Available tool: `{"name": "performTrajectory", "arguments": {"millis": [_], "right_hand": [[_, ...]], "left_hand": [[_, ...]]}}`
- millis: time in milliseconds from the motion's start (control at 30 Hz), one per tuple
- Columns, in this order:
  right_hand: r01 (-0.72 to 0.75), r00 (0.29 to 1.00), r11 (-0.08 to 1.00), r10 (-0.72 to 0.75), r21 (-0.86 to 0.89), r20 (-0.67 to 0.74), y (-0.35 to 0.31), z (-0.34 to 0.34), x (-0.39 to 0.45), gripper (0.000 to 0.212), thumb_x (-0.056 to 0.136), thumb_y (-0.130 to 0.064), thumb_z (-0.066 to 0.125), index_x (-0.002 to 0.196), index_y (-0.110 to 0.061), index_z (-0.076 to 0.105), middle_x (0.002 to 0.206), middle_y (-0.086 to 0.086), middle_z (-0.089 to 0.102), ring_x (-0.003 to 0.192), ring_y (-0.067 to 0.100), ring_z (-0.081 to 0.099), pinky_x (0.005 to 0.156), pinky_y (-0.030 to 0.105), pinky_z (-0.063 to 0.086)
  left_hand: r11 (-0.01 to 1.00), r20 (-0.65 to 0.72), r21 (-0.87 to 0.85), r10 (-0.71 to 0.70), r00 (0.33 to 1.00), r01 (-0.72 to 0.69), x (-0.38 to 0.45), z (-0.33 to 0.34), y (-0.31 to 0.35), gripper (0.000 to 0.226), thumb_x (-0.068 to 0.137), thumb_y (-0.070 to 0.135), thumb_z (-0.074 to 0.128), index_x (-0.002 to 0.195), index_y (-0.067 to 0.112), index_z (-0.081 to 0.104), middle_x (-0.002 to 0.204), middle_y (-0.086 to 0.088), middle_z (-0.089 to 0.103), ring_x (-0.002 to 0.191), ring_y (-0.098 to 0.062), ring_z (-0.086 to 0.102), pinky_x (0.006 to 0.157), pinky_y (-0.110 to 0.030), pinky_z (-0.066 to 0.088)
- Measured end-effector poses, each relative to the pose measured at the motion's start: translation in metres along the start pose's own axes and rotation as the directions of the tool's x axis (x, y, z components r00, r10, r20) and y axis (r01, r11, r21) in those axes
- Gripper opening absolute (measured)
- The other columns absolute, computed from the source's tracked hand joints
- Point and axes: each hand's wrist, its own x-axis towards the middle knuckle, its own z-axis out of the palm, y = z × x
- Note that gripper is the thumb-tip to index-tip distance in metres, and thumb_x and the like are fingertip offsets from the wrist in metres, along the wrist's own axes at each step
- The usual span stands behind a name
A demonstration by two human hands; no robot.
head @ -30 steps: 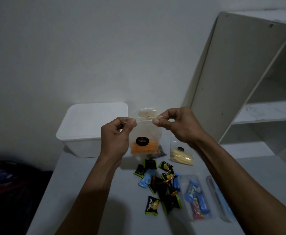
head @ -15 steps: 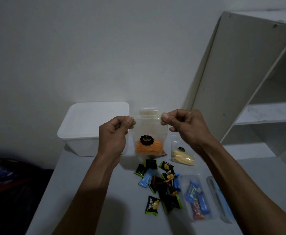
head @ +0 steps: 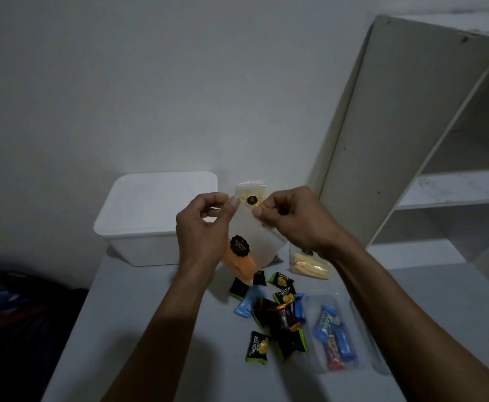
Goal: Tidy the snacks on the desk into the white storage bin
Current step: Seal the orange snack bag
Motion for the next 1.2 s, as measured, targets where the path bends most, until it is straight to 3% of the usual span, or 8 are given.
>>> {"name": "performTrajectory", "arguments": {"millis": [167, 400, 533, 667, 867, 1000, 1100, 1200], "right_hand": [[-0.001, 0.999, 1.000, 0.001, -0.018, -0.046, 0.004, 0.018, -0.002, 0.018, 0.092, -0.029, 0.067, 0.079, -0.017, 0.072, 0.073, -0.003, 0.071, 0.067, 0.007, 0.063, 0.065, 0.025, 0.052], [-0.064, 0.998, 0.997, 0.065, 0.052, -0.014, 0.004, 0.020, -0.002, 0.013, 0.092, -0.024, 0.067, 0.088, -0.013, 0.074, 0.077, -0.004, 0.072, 0.071, 0.002, 0.065, 0.069, 0.021, 0.053], [-0.095, 0.995, 0.992, 0.092, 0.087, 0.035, 0.009, 0.021, -0.006, 0.012, 0.092, -0.021, 0.067, 0.089, -0.012, 0.074, 0.078, -0.003, 0.071, 0.066, -0.006, 0.062, 0.057, 0.009, 0.046], [-0.040, 0.999, 0.998, 0.042, 0.045, -0.027, 0.014, 0.032, -0.005, 0.010, 0.093, -0.021, 0.066, 0.089, -0.015, 0.073, 0.080, -0.005, 0.071, 0.075, 0.006, 0.065, 0.070, 0.022, 0.053], [-0.042, 0.998, 0.998, 0.044, 0.050, -0.041, 0.018, 0.039, -0.002, 0.012, 0.092, -0.022, 0.067, 0.085, -0.015, 0.073, 0.074, -0.007, 0.071, 0.067, 0.001, 0.063, 0.067, 0.022, 0.051], [-0.110, 0.994, 0.992, 0.111, 0.056, -0.015, 0.022, 0.038, -0.005, 0.015, 0.093, -0.024, 0.066, 0.082, -0.017, 0.073, 0.077, -0.003, 0.073, 0.071, 0.007, 0.066, 0.071, 0.029, 0.056], [-0.101, 0.995, 0.995, 0.101, 0.025, -0.006, 0.021, 0.035, -0.007, 0.015, 0.094, -0.024, 0.064, 0.083, -0.016, 0.071, 0.077, -0.002, 0.070, 0.072, 0.009, 0.064, 0.075, 0.034, 0.056], [-0.071, 0.997, 0.997, 0.072, -0.023, 0.038, 0.014, 0.019, -0.010, 0.016, 0.095, -0.022, 0.062, 0.086, -0.011, 0.070, 0.078, -0.001, 0.068, 0.072, 0.009, 0.060, 0.072, 0.030, 0.053]], "left_hand": [[0.986, 0.021, -0.009, -0.164, 0.986, 0.165, -0.013, 0.011, 0.009, 0.027, 0.088, 0.035, 0.070, 0.073, 0.013, 0.070, 0.051, 0.010, 0.065, 0.048, 0.007, 0.058, 0.049, -0.006, 0.042], [0.971, 0.002, -0.009, -0.239, 0.971, 0.239, -0.009, 0.009, 0.010, 0.023, 0.092, 0.016, 0.065, 0.071, 0.012, 0.070, 0.053, 0.006, 0.064, 0.045, 0.004, 0.055, 0.045, -0.004, 0.041], [0.963, -0.020, -0.022, -0.268, 0.963, 0.268, -0.004, 0.005, 0.010, 0.022, 0.092, 0.020, 0.066, 0.075, 0.006, 0.073, 0.065, -0.010, 0.066, 0.056, -0.012, 0.056, 0.050, -0.015, 0.048], [0.956, -0.012, 0.012, -0.293, 0.956, 0.293, -0.007, 0.005, 0.007, 0.019, 0.087, 0.021, 0.070, 0.071, 0.011, 0.073, 0.067, -0.003, 0.069, 0.064, -0.014, 0.062, 0.061, -0.024, 0.050], [0.948, 0.012, 0.069, -0.313, 0.950, 0.312, -0.013, 0.004, 0.005, 0.030, 0.087, 0.015, 0.068, 0.058, 0.008, 0.068, 0.052, -0.001, 0.062, 0.045, -0.001, 0.053, 0.057, -0.021, 0.043], [0.939, 0.016, 0.038, -0.343, 0.939, 0.342, -0.014, 0.004, 0.000, 0.033, 0.087, 0.017, 0.069, 0.054, 0.013, 0.068, 0.051, 0.004, 0.063, 0.052, -0.003, 0.057, 0.063, -0.024, 0.046], [0.939, 0.025, 0.053, -0.342, 0.939, 0.340, -0.018, 0.005, -0.002, 0.031, 0.088, 0.022, 0.068, 0.062, 0.005, 0.071, 0.058, -0.004, 0.067, 0.050, 0.000, 0.057, 0.063, -0.024, 0.044], [0.948, -0.059, 0.043, -0.312, 0.948, 0.315, -0.014, 0.004, -0.007, 0.021, 0.088, 0.035, 0.069, 0.083, 0.014, 0.071, 0.079, -0.002, 0.072, 0.070, -0.009, 0.065, 0.064, -0.026, 0.050]]}}
